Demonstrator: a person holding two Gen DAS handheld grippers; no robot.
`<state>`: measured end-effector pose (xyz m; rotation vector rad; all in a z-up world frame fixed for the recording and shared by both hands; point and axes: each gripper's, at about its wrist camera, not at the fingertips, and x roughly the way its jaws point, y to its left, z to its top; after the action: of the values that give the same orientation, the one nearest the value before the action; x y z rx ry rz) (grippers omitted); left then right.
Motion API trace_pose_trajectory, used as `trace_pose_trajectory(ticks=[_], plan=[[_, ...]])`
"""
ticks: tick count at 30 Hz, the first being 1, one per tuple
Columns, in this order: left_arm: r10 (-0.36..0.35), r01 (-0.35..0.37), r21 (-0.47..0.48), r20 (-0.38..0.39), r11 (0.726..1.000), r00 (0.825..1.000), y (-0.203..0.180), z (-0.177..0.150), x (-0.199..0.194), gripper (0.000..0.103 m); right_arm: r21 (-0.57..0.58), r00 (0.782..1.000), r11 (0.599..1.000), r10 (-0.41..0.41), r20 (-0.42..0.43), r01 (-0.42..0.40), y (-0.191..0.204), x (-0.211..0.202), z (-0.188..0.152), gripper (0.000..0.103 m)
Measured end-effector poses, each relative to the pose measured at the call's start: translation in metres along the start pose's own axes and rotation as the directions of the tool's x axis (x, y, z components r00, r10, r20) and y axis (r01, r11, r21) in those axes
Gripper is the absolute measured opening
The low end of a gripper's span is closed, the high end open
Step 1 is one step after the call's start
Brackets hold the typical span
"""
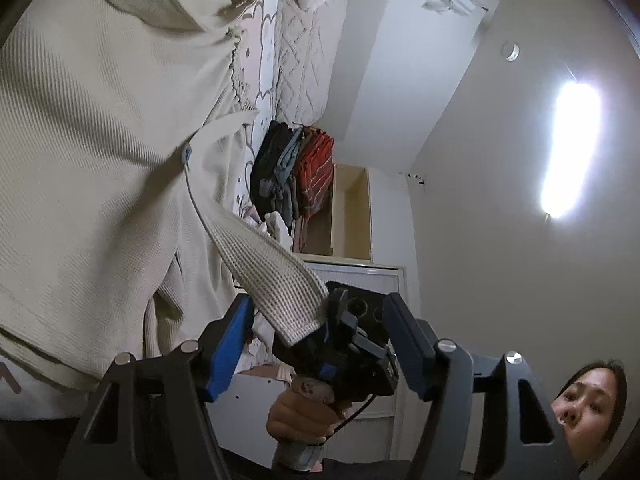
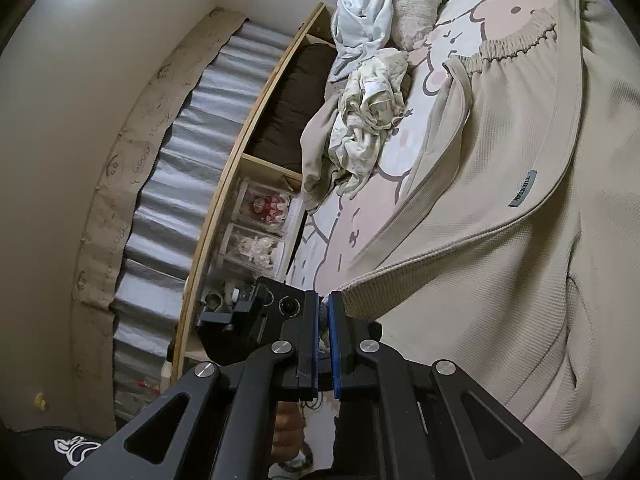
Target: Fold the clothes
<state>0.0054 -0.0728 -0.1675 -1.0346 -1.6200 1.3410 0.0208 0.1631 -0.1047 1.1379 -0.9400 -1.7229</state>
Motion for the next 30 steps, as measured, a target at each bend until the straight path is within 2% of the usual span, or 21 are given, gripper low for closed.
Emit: trace_pose_trajectory(ticks=[2,5,8,12,14,15,17,19,21,23,25,27,29,30], plan=[[0.008,-0.007,-0.007,0.011,1.0,1.0,0.0,-0.005,-0.008,0.04,-0.002,1.0,1.0,-0.001,-0.002,0.001,0.0,0.001,0.0,0.006],[0.035,-0.034,-0.003,0.029,0.999,0.999,0.002,-0.004,-0.011,0.018,-0.01,1.0,1.0,-0.024,-0.008,0.024,0.001,0.002,-0.001,0.006],[0.107,-0.109,0.05,0.041,0.993,0.993,-0.006,-0.004,-0.012,0.006,-0.016,0.998,0.998,-0.055,-0.021,0.055,-0.004,0.003,-0.003,0.006],[0.201,-0.205,0.1,0.051,0.974,0.978,-0.012,-0.002,-0.016,0.004,-0.026,0.998,0.998,-0.055,-0.034,0.054,-0.006,0.005,-0.007,0.006],[0.28,-0.285,0.153,0.055,0.946,0.958,-0.019,-0.001,-0.014,0.004,-0.059,0.995,0.995,-0.084,-0.046,0.081,-0.002,0.008,-0.008,0.006],[0.33,-0.335,0.191,0.056,0.923,0.942,-0.023,0.0,-0.011,0.004,-0.071,0.994,0.993,-0.096,-0.053,0.092,-0.001,0.009,-0.009,0.006],[0.435,-0.439,0.266,0.079,0.858,0.897,-0.034,0.002,-0.009,0.004,-0.09,0.988,0.987,-0.137,-0.073,0.131,0.0,0.01,-0.01,0.006],[0.542,-0.547,0.347,0.121,0.762,0.832,-0.05,0.007,-0.011,0.004,-0.094,0.978,0.979,-0.19,-0.082,0.182,-0.003,0.008,-0.01,0.006],[0.609,-0.618,0.391,0.163,0.682,0.776,-0.062,0.014,-0.016,0.004,-0.088,0.967,0.97,-0.235,-0.093,0.227,-0.009,0.003,-0.01,0.006],[0.679,-0.692,0.428,0.215,0.581,0.702,-0.073,0.022,-0.022,0.004,-0.092,0.958,0.959,-0.275,-0.079,0.268,-0.016,-0.009,-0.01,0.006],[0.746,-0.755,0.441,0.243,0.485,0.62,-0.073,0.032,-0.028,0.004,-0.092,0.942,0.94,-0.332,-0.048,0.327,-0.024,-0.025,-0.009,0.006],[0.805,-0.799,0.442,0.24,0.407,0.543,-0.061,0.042,-0.033,0.004,-0.076,0.914,0.913,-0.403,-0.03,0.4,-0.038,-0.037,-0.009,0.006],[0.868,-0.831,0.456,0.211,0.319,0.449,-0.039,0.049,-0.032,0.004,-0.037,0.846,0.846,-0.532,-0.025,0.531,-0.061,-0.053,-0.009,0.006],[0.896,-0.843,0.465,0.2,0.271,0.398,-0.026,0.052,-0.03,0.004,-0.029,0.803,0.804,-0.594,-0.04,0.594,-0.075,-0.059,-0.01,0.006]])
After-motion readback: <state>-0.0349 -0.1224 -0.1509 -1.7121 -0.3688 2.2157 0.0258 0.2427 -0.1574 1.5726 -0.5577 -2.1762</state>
